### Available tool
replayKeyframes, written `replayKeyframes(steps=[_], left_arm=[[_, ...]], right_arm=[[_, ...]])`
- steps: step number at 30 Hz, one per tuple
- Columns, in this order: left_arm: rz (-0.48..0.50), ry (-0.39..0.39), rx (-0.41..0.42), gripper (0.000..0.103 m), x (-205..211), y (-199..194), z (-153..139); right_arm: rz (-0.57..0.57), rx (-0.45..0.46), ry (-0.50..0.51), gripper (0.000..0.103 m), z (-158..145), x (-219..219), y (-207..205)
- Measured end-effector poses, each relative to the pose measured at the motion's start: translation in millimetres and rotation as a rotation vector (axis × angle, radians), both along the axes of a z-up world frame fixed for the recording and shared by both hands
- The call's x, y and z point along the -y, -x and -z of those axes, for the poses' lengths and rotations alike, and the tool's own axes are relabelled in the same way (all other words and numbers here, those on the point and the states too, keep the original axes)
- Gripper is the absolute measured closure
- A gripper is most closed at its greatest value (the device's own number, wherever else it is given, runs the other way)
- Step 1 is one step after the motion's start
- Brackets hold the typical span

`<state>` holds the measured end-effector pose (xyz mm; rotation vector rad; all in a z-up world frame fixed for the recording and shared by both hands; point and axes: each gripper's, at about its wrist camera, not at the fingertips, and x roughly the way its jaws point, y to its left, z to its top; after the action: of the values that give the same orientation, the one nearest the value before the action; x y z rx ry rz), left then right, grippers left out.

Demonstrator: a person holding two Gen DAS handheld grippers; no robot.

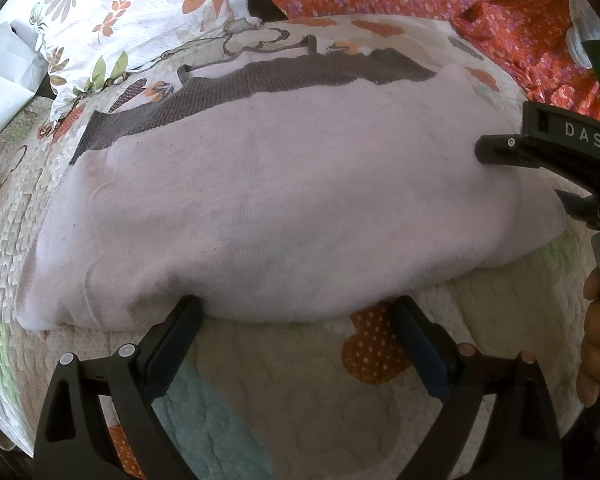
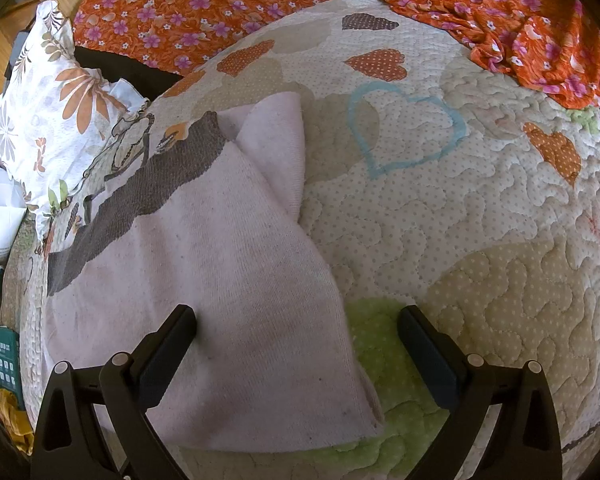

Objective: Fold small clothes

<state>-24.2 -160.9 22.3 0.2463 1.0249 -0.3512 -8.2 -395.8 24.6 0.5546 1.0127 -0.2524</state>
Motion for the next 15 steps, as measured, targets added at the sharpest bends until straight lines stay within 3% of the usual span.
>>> replayKeyframes(steps=[15], left_arm=[[-0.002, 0.002, -0.001, 0.003, 1.2, -0.4, 1.4]], right_arm=[[0.001, 0.000, 0.003, 0.000, 0.4, -0.5, -0.1]])
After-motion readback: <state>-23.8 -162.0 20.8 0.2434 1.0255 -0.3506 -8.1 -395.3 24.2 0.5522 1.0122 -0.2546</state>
